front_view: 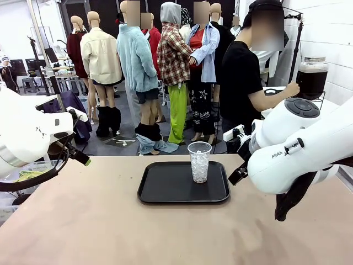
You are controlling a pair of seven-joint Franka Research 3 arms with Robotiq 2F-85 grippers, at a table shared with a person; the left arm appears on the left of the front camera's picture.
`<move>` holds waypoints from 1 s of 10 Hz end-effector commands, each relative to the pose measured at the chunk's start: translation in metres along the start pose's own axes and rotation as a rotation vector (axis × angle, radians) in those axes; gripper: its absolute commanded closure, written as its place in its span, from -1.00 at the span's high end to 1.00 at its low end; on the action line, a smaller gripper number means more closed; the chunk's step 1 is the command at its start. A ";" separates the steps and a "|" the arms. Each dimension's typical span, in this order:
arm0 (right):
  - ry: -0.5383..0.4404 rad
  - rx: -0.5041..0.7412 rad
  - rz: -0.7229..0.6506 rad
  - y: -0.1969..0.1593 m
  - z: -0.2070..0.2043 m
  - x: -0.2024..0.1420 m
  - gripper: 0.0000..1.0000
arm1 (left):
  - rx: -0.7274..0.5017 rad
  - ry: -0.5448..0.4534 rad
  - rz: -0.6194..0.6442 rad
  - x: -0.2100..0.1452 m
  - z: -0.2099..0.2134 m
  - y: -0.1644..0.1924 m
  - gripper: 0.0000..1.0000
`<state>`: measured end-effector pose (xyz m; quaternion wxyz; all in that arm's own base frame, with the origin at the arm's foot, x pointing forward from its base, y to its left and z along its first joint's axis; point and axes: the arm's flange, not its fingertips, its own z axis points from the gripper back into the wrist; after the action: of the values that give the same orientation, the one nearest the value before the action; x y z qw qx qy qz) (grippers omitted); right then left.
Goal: Pour the drink into the iced cup.
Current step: Pick up the iced cup indicated by the human and present it to them.
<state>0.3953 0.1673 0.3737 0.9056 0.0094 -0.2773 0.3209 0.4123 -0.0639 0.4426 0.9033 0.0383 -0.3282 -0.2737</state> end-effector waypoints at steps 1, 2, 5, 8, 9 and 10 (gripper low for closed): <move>0.000 0.001 0.000 0.001 0.000 0.000 1.00 | 0.005 0.017 -0.004 0.001 0.004 0.001 1.00; 0.000 0.001 0.000 0.001 0.000 0.000 1.00 | 0.005 0.017 -0.004 0.001 0.004 0.001 1.00; 0.000 0.001 0.000 0.001 0.000 0.000 1.00 | 0.005 0.017 -0.004 0.001 0.004 0.001 1.00; 0.000 0.001 0.000 0.001 0.000 0.000 1.00 | 0.005 0.017 -0.004 0.001 0.004 0.001 1.00; 0.000 0.001 0.000 0.001 0.000 0.000 1.00 | 0.005 0.017 -0.004 0.001 0.004 0.001 1.00; 0.000 0.001 0.000 0.001 0.000 0.000 1.00 | 0.005 0.017 -0.004 0.001 0.004 0.001 1.00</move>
<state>0.3953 0.1673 0.3737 0.9056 0.0094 -0.2773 0.3209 0.4122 -0.0639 0.4426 0.9033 0.0383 -0.3282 -0.2738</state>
